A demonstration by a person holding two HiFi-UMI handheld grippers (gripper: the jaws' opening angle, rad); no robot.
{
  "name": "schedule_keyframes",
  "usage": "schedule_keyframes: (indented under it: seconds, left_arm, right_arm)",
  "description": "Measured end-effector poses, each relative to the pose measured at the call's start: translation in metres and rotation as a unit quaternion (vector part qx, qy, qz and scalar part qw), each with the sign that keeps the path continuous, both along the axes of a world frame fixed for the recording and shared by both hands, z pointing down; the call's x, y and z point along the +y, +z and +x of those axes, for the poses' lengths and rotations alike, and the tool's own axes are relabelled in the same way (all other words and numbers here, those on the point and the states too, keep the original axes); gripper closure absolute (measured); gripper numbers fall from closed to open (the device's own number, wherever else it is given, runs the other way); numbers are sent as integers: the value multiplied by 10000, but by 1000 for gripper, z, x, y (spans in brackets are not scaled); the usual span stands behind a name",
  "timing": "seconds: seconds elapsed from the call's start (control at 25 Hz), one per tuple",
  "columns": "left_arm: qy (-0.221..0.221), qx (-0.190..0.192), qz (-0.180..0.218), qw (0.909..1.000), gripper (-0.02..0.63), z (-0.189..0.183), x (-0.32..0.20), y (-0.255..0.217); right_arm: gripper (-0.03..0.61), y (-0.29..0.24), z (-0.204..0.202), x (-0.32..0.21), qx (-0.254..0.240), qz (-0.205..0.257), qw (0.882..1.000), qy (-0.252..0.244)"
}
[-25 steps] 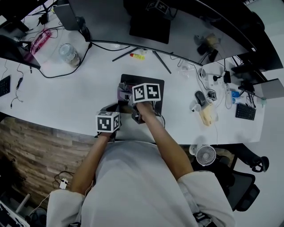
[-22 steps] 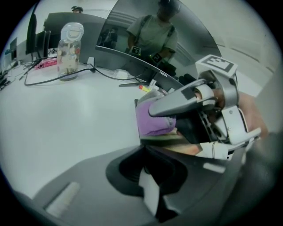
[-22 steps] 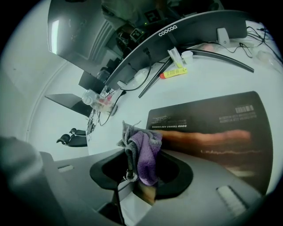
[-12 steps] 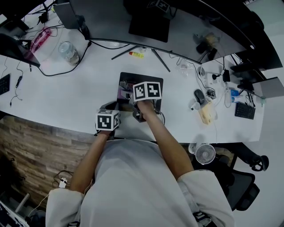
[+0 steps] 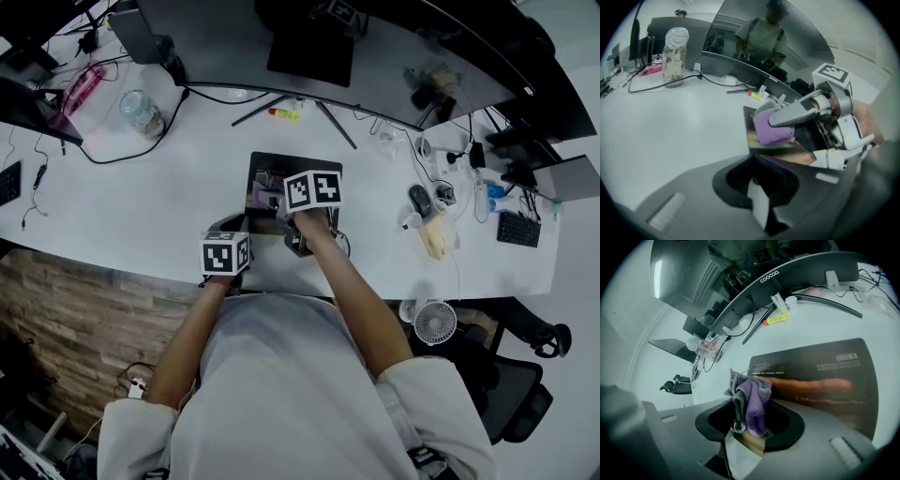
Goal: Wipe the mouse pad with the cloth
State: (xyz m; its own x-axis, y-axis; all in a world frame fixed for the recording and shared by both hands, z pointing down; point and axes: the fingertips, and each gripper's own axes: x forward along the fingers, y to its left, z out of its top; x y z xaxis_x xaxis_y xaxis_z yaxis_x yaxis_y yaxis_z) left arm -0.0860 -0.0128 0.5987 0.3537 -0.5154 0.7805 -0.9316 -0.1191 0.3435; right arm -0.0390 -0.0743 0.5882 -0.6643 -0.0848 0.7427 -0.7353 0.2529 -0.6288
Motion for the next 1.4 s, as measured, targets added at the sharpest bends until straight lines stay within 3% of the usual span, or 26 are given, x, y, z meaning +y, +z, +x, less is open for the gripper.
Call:
schedule_keyframes:
  seconds: [0.76,1.4]
  left_arm:
    - [274,-254,89,9993,614,3,0,2]
    - [312,-211,106,9992,614,2,-1,1]
  right_arm:
    - [402,3,28,0,-55,-112,9998,143]
    - [400,4,57,-1,-41,-224,9991,366]
